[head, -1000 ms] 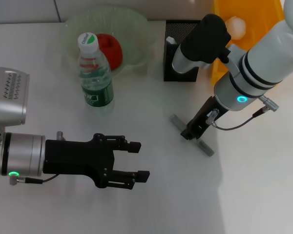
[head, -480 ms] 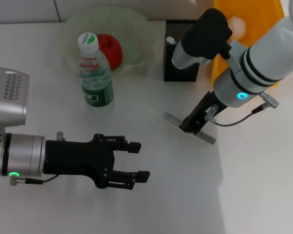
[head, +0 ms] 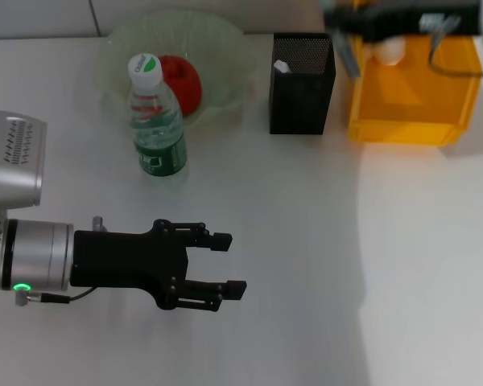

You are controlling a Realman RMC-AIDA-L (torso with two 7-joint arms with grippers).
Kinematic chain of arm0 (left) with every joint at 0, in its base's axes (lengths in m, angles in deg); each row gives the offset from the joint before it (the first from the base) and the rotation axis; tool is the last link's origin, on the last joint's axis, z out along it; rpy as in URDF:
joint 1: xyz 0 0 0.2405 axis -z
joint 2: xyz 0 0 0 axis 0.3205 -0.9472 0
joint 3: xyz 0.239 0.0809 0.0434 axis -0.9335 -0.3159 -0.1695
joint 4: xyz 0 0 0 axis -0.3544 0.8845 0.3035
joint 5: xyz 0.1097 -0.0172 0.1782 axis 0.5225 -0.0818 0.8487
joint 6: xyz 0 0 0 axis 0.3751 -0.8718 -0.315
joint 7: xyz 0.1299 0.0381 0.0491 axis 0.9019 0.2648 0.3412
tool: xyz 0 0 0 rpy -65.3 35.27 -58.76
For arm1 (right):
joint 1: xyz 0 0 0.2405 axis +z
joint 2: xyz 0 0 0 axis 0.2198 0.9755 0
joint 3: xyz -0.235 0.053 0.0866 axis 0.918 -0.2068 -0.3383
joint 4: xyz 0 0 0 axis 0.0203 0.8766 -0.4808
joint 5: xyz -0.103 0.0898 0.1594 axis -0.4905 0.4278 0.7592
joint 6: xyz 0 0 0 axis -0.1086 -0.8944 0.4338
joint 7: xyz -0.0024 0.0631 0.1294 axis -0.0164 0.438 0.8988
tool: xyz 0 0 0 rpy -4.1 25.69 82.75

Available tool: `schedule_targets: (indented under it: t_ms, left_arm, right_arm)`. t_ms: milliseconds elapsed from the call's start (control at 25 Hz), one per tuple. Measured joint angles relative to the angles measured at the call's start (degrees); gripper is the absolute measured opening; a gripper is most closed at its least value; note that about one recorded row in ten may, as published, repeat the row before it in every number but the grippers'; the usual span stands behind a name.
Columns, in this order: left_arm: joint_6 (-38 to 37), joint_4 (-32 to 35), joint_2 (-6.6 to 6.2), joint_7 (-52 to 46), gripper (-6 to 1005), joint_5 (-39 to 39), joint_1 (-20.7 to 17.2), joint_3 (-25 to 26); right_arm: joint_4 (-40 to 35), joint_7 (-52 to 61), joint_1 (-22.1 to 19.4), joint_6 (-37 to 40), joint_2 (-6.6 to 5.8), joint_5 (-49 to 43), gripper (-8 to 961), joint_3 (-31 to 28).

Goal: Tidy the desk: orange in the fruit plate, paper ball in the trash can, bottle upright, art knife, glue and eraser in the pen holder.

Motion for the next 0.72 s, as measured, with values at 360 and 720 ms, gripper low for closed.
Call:
schedule_targets:
  t_ms: [360, 720]
  left_arm:
    - [0.1, -0.3, 0.00, 0.0, 776, 0.0, 0.8, 0.0]
    - [0.1, 0.0, 0.22, -0.5, 776, -0.1, 1.3, 0.0]
  right_arm:
    - [49.3, -32.2, 11.5, 5.0, -4.17, 47.7, 111, -19.2]
    - [61.9, -41.8, 15.5, -5.0, -1.24, 46.0, 109, -22.3]
